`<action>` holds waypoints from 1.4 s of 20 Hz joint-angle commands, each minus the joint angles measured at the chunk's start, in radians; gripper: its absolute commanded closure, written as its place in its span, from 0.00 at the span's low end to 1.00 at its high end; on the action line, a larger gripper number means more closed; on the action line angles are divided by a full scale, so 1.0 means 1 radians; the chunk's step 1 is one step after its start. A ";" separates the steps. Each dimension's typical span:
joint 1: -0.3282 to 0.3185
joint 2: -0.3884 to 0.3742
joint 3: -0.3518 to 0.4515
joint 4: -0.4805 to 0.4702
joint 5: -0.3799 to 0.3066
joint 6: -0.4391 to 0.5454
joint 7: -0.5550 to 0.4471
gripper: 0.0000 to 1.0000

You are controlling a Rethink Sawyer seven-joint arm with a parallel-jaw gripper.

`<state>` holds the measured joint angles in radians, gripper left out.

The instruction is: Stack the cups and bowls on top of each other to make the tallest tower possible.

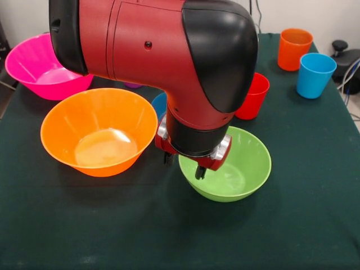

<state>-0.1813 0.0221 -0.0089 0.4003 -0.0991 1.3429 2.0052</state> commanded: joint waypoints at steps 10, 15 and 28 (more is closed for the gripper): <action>-0.025 0.020 0.059 0.085 -0.055 -0.062 -0.257 0.00; -0.028 0.027 0.060 0.083 -0.061 -0.080 -0.265 0.00; -0.032 0.020 0.063 0.107 -0.059 -0.114 -0.277 0.00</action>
<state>-0.1845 0.0306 -0.0088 0.4020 -0.1109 1.2983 2.0050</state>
